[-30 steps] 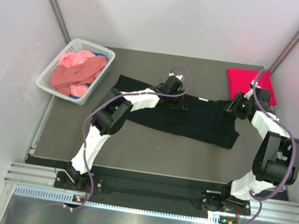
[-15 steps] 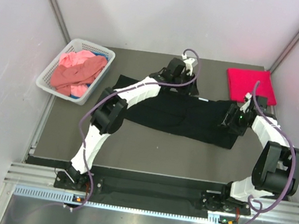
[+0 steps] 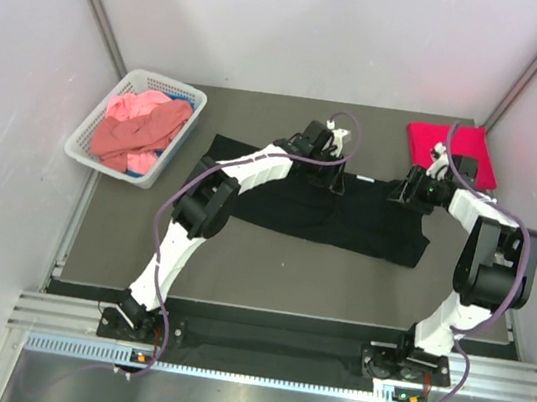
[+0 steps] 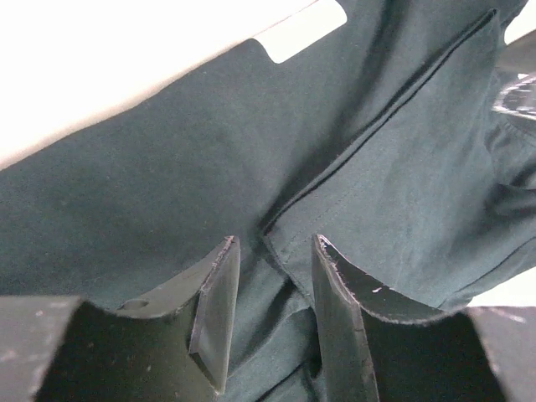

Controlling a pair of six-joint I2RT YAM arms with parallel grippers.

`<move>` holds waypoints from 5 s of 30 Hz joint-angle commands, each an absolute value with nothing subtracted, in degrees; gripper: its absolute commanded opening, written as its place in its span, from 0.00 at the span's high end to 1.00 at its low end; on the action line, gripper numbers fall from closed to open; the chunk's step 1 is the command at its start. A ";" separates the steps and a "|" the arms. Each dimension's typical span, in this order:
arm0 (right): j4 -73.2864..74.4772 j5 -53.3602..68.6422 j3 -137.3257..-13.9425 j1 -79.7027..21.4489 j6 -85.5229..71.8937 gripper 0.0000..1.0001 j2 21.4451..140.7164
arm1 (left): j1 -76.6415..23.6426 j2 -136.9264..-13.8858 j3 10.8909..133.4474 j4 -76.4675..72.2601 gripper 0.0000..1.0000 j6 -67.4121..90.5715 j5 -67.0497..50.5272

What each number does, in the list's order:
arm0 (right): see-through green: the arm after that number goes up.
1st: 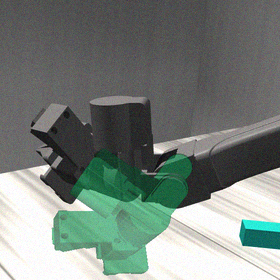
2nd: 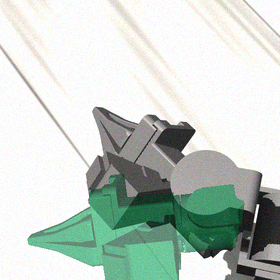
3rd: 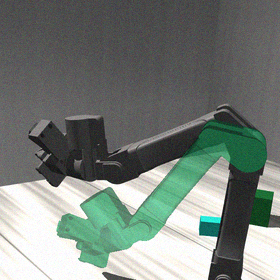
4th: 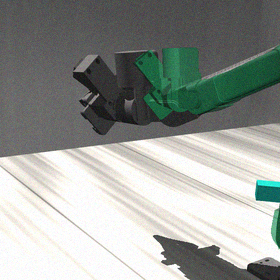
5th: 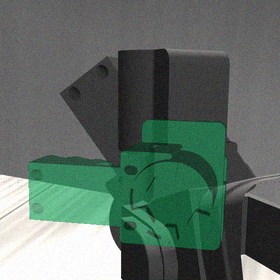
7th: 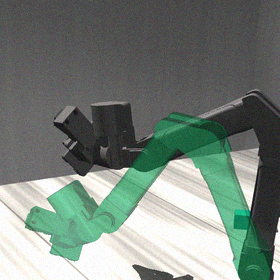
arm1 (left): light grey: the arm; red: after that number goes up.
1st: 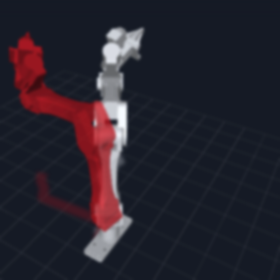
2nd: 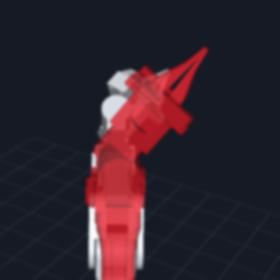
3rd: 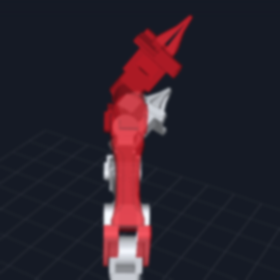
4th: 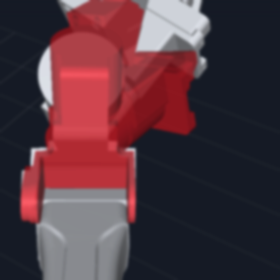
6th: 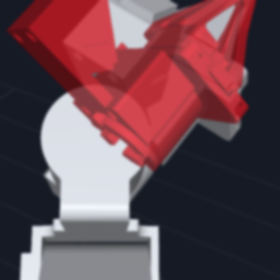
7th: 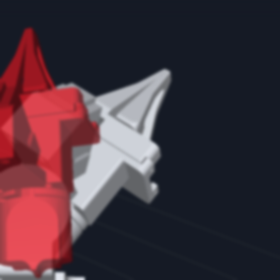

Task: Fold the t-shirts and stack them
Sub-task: Fold the tshirt

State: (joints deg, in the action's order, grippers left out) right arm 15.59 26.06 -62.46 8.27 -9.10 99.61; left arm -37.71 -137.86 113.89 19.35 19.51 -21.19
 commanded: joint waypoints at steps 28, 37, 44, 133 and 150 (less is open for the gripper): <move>4.14 31.11 -64.34 7.21 -3.69 1.00 98.88 | -37.97 -129.73 99.60 1.24 1.00 33.04 -22.33; 0.44 35.24 -64.33 6.68 -3.69 0.94 99.84 | -37.97 -126.65 95.71 -2.02 1.00 35.86 -16.96; 0.44 36.30 -64.16 6.33 -2.64 0.94 100.72 | -38.06 -126.91 94.83 -1.23 1.00 37.18 -14.16; 27.86 -6.85 -43.24 6.24 -38.15 0.68 88.59 | -6.51 -97.13 56.61 26.54 0.67 43.24 12.83; 30.50 -10.72 -42.28 6.42 -36.65 0.65 81.21 | -6.24 -85.43 47.73 14.62 0.58 43.51 7.83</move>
